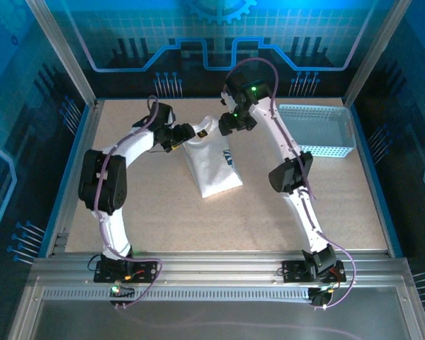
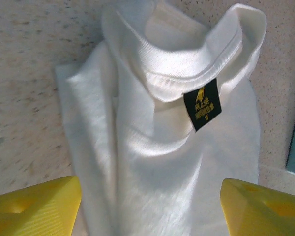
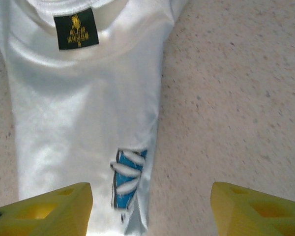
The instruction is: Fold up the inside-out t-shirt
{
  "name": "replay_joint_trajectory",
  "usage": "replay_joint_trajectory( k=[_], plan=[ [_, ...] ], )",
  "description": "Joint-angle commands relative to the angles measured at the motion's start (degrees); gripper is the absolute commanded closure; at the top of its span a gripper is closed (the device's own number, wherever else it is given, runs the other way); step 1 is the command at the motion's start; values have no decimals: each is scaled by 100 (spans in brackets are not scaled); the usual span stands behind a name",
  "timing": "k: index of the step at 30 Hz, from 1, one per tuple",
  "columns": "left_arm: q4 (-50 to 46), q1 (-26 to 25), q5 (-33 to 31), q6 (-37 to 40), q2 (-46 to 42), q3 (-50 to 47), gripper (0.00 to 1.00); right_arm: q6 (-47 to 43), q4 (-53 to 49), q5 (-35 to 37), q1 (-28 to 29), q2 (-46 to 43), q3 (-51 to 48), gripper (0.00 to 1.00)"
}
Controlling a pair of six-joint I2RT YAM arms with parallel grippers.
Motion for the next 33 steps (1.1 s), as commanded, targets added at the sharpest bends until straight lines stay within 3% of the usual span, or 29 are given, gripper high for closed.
replay_joint_trajectory(
  k=[1, 3, 6, 11, 14, 20, 33],
  plan=[
    [-204, 9, -631, 12, -482, -354, 18, -65, 1018, 206, 36, -1583, -1975, 32],
    [-176, 34, -700, 17, -470, -403, 16, -20, 2910, -42, -75, -3177, -4522, 25],
    [-174, 44, -661, 102, -211, -215, 15, 151, 4262, -376, -320, -4286, -6271, 21],
    [-220, 131, -771, 2, 424, 277, 20, 263, 4985, -1052, -589, -3947, -6560, 23],
    [-265, 141, -695, -64, 806, 612, 24, 338, 5065, -1421, -531, -3230, -6192, 33],
    [-408, 55, -469, -61, 1469, 1275, 29, 451, 5415, -1438, -167, -2435, -6139, 35],
    [-465, -335, -259, 141, 1988, 1584, 49, 1196, 6204, -1136, 316, -2618, -8000, 48]
  ],
)
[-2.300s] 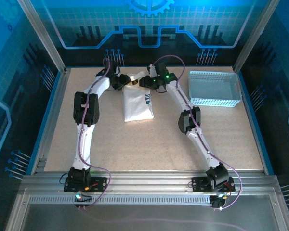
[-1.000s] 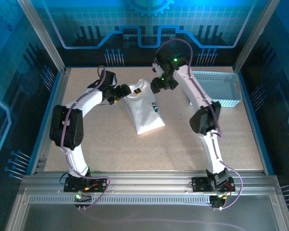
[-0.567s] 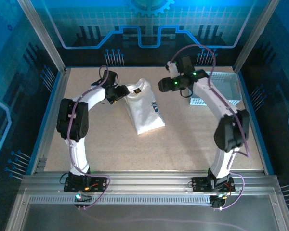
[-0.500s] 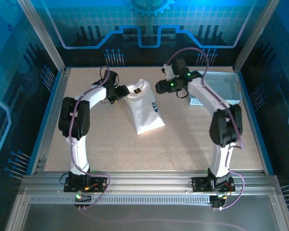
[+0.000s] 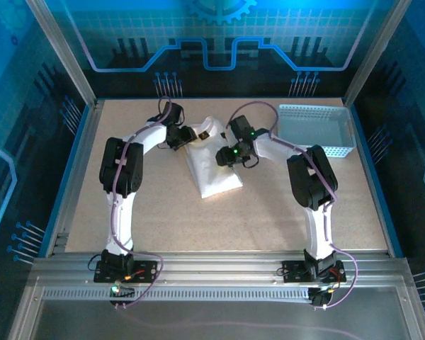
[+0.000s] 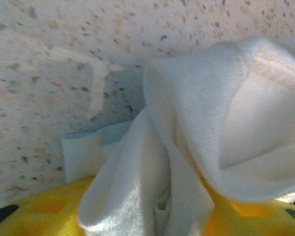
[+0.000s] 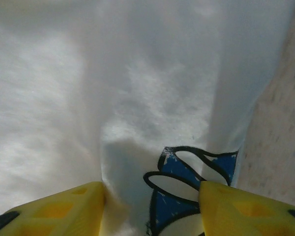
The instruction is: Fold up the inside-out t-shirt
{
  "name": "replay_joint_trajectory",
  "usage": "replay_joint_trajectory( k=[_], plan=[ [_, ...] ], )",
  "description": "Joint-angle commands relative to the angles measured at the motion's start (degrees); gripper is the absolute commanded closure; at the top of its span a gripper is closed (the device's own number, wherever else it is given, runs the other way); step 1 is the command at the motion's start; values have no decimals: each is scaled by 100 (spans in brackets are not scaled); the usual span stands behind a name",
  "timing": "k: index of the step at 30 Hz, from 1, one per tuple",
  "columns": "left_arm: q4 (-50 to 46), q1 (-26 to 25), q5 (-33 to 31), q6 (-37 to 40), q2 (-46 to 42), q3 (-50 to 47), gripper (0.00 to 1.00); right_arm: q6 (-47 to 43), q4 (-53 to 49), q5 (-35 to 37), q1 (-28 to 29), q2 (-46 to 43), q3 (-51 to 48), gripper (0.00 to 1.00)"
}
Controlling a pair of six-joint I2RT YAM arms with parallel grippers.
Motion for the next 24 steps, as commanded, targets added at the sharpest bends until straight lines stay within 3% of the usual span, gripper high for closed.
replay_joint_trajectory(
  k=[1, 6, 10, 17, 24],
  plan=[
    [-43, -221, 244, 141, 94, -46, 51, 388, 310, 90, 222, -432, -674, 49],
    [207, -524, 434, 215, -181, -445, 58, 813, 616, 537, 869, -1391, -1905, 51],
    [450, -703, 361, 254, -842, -1214, 55, 1179, 702, 781, 1159, -2137, -2584, 41],
    [491, -629, -165, 75, -1792, -1962, 43, 807, 280, 688, 508, -2383, -1988, 36],
    [332, -469, 90, 257, -1315, -1433, 38, 626, 247, 269, -212, -1567, -1081, 34]
  ],
)
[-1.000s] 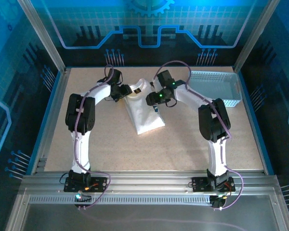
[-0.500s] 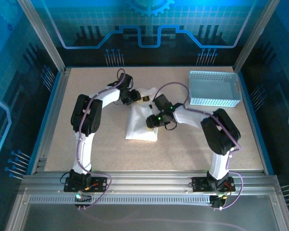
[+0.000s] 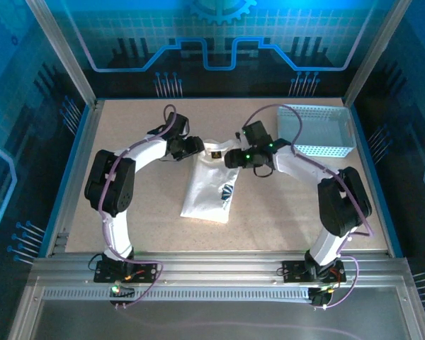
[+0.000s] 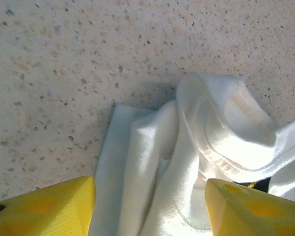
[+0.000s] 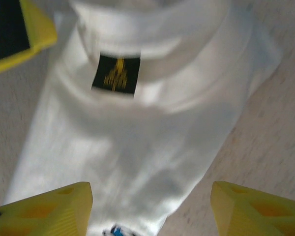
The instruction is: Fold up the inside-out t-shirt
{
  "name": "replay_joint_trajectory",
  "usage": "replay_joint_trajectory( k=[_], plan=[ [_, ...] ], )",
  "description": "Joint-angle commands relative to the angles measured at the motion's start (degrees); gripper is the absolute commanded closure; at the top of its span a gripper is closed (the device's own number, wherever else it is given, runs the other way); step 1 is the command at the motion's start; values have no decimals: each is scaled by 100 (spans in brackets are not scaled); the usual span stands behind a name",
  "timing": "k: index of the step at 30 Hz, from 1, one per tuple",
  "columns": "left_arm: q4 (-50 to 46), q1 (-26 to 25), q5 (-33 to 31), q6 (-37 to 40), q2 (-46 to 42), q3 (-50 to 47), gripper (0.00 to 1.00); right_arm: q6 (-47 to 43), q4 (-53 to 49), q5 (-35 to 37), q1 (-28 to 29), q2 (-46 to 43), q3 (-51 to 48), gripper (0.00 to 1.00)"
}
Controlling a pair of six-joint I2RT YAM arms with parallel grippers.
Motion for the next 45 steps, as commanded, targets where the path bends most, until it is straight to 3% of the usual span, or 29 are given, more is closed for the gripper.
replay_joint_trajectory(
  k=[1, 8, 22, 32, 36, 45],
  plan=[
    [-256, 38, 107, 224, 412, 493, 38, -193, -107, -254, -210, 568, 397, 34],
    [-344, 23, 257, 529, 869, 867, 38, -141, -177, -224, -558, 1290, 823, 36],
    [-304, -176, 559, 547, 1485, 1345, 44, 82, -172, -853, -402, 2301, 1579, 38],
    [-2, -235, 629, 419, 1276, 942, 65, 48, -469, -741, -140, 2728, 2181, 53],
    [346, -201, 678, 291, 982, 609, 75, 47, -331, -700, -147, 2578, 2088, 65],
    [1219, 26, 680, -171, 221, -210, 95, -87, -222, -723, -270, 2064, 1880, 80]
  ],
)
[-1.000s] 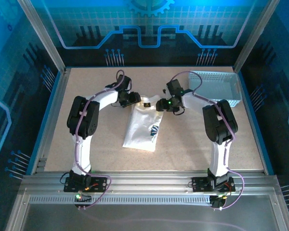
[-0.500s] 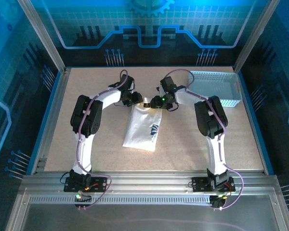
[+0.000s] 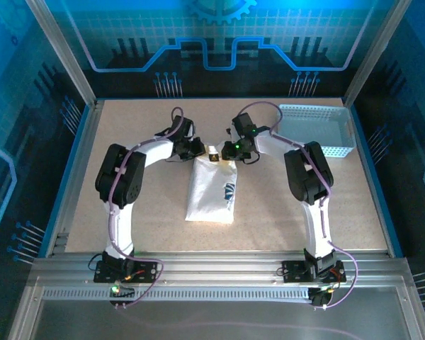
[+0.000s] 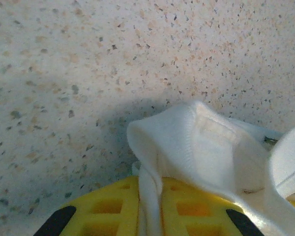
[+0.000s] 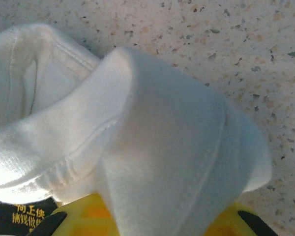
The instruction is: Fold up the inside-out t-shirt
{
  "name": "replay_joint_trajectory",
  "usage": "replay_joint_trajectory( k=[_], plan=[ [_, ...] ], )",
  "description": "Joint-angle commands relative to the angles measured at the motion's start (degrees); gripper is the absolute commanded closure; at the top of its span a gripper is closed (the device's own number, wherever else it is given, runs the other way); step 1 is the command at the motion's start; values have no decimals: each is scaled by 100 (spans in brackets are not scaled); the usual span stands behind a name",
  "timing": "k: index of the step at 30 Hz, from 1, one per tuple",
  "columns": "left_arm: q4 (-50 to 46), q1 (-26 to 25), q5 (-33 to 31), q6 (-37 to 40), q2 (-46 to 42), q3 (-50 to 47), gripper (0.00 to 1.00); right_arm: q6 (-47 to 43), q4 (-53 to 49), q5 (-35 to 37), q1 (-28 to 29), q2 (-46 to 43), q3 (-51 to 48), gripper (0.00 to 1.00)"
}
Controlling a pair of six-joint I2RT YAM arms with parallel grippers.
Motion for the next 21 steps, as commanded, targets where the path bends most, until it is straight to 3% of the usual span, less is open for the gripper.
replay_joint_trajectory(
  k=[1, 9, 21],
  plan=[
    [474, 127, 231, -266, -484, -348, 97, -120, 76, -111, -50, -423, -43, 83],
    [934, 297, 360, -504, -1282, -917, 100, -273, 135, -320, -54, -1216, -145, 93],
    [651, 306, 281, -519, -2221, -441, 100, -521, -471, -324, -222, -1617, 831, 99]
  ],
)
